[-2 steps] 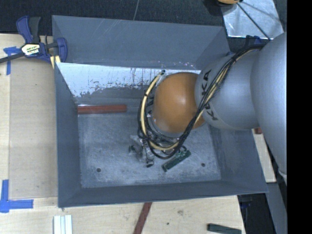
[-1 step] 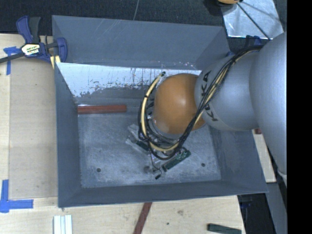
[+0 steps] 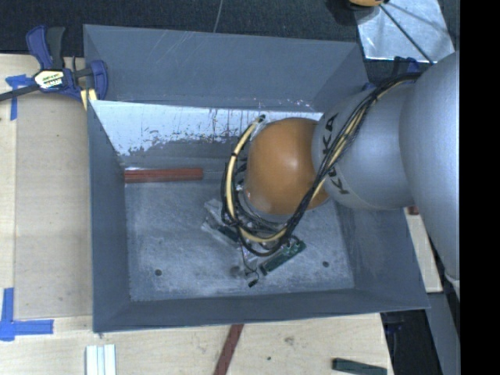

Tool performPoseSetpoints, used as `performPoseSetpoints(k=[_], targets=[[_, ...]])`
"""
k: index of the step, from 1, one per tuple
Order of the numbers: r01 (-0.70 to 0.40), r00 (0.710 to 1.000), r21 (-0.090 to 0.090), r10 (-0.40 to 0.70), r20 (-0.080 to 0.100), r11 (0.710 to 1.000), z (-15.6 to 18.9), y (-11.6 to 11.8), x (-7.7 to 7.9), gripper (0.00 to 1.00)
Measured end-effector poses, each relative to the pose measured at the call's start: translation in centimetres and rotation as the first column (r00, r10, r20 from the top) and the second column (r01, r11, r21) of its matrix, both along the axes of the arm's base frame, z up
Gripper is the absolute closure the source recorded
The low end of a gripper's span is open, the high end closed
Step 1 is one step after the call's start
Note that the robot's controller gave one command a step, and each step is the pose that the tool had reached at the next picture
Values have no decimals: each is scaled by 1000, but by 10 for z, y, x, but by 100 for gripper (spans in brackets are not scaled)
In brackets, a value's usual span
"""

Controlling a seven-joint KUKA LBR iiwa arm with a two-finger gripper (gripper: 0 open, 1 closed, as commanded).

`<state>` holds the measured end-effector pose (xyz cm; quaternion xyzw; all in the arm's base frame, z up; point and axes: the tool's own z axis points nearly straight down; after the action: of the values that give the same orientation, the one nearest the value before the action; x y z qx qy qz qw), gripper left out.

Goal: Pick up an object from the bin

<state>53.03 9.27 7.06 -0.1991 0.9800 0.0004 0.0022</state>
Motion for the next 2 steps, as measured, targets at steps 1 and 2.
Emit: performPoseSetpoints(k=[1, 2], targets=[[-30, 1000, -2, 30, 1, 1000, 0, -87, 29, 100], [-29, 1000, -1, 29, 0, 1000, 0, -87, 28, 0]])
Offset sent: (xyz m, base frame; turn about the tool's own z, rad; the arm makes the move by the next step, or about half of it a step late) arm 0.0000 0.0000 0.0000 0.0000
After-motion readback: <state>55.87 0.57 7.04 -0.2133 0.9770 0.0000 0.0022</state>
